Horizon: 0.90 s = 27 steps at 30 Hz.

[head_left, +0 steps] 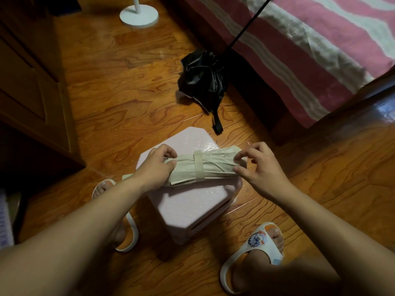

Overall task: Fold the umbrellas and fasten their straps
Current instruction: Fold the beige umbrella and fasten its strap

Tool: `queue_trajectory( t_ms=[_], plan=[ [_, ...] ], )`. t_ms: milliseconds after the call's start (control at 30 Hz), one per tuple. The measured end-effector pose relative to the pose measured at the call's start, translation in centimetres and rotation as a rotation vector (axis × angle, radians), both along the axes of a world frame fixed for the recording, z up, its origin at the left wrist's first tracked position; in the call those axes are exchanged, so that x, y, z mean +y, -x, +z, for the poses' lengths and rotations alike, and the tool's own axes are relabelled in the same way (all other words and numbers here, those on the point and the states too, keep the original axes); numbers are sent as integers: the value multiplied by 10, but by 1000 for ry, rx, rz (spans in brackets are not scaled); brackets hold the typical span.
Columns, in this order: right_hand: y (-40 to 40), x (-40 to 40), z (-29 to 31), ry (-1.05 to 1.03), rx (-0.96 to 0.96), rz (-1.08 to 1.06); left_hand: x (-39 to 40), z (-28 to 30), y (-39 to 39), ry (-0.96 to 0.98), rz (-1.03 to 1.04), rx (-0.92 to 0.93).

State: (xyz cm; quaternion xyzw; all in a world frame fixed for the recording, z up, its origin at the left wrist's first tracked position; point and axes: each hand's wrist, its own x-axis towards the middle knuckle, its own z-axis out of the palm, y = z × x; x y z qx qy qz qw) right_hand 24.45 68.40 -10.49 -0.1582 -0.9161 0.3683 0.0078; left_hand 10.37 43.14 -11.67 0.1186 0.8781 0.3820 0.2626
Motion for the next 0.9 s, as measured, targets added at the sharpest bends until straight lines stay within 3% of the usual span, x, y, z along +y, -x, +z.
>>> queue_trajectory(
  t_ms=[233, 333, 433, 633, 800, 900],
  plan=[
    [4, 4, -2, 59, -6, -22, -1, -1, -2, -58, 37, 6],
    [1, 0, -5, -170, 120, 103, -4, 0, -5, -76, 22, 36],
    [-2, -1, -9, -289, 116, 189, -6, 1, -4, -107, 1, 23],
    [5, 2, -7, -159, 37, 58, -4, 2, -1, -73, -1, 15],
    [9, 1, -1, 80, -55, -22, -3, 1, 0, -53, 37, -33],
    [11, -5, -5, 18, -61, -68, 0, 2, -2, -13, 60, -4]
  ],
)
